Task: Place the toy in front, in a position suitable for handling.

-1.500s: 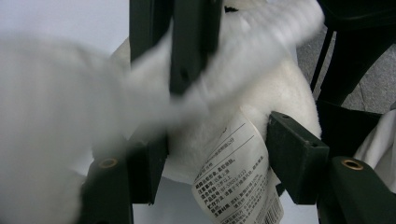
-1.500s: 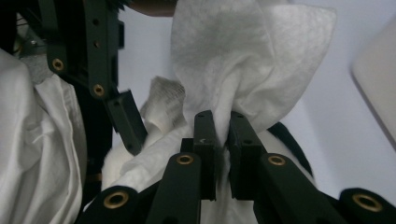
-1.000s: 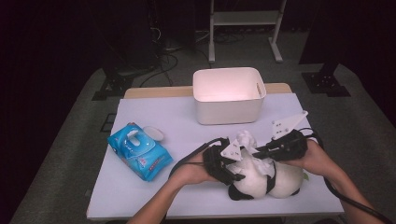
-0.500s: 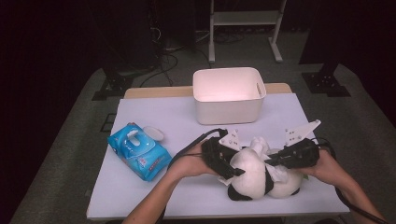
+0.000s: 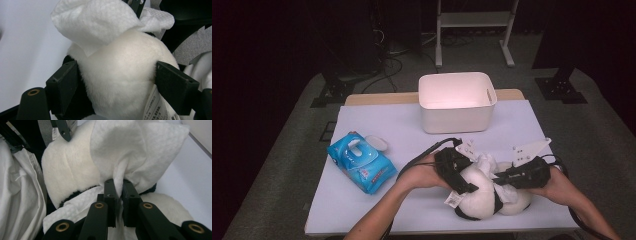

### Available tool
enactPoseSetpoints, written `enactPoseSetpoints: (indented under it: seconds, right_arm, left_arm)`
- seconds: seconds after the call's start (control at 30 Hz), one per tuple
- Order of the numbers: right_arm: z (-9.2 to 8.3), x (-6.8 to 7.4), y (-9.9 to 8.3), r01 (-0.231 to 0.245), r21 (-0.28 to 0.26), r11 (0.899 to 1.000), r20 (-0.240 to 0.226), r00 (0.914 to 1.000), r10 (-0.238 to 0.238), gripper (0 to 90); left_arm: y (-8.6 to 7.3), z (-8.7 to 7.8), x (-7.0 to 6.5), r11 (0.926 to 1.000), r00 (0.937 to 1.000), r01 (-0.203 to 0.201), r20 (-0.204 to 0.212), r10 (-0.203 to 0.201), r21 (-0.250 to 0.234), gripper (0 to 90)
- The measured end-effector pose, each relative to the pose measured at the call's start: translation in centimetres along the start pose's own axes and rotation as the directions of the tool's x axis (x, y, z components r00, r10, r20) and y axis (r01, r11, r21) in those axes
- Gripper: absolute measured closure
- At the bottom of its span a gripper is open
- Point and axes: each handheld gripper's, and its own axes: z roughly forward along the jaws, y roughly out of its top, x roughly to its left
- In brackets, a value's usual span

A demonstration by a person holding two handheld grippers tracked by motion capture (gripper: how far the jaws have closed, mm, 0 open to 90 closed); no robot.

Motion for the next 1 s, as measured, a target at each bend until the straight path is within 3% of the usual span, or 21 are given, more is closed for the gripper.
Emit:
enactPoseSetpoints:
  seconds: [0.33, 0.47, 0.63, 0.73, 0.87, 1.0]
  right_arm:
    - [0.6, -0.3, 0.2, 0.008, 0.021, 1.0, 0.012, 0.9999, -0.008, 83.1]
    - [0.9, -0.6, 0.3, 0.003, 0.029, 1.0, 0.03, 0.9995, -0.004, 83.0]
    - [0.6, -1.2, 0.6, 0.001, -0.002, 1.0, 0.049, 0.9988, -0.001, 83.0]
    - [0.2, -1.7, 0.8, -0.006, -0.023, 1.0, 0.045, 0.9989, 0.007, 83.1]
    - [0.1, -2.4, 1.6, -0.008, -0.031, 0.999, 0.054, 0.9985, 0.01, 83.1]
    - [0.6, -3.3, 2.4, -0.017, -0.041, 0.999, 0.043, 0.9989, 0.019, 83.1]
  left_arm:
    - [0.2, 1.2, 0.9, 0.9989, 0.9996, 0.024, 0.014, -0.025, 0.041, 22.9]
    - [-0.3, 1.7, 0.9, 0.9992, 0.9995, -0.019, -0.026, 0.02, 0.036, 41.0]
    - [-0.5, 0.6, 1.5, 0.9984, 0.9975, -0.057, -0.043, 0.057, -0.003, 56.4]
    - [0.0, -0.2, 1.9, 0.9955, 0.9942, -0.094, -0.051, 0.095, 0.009, 59.6]
    - [0.5, -1.0, 2.5, 0.9931, 0.9897, -0.115, -0.083, 0.116, 0.025, 60.1]
    - [0.6, -1.8, 3.1, 0.9842, 0.9771, -0.164, -0.126, 0.171, 0.067, 61.9]
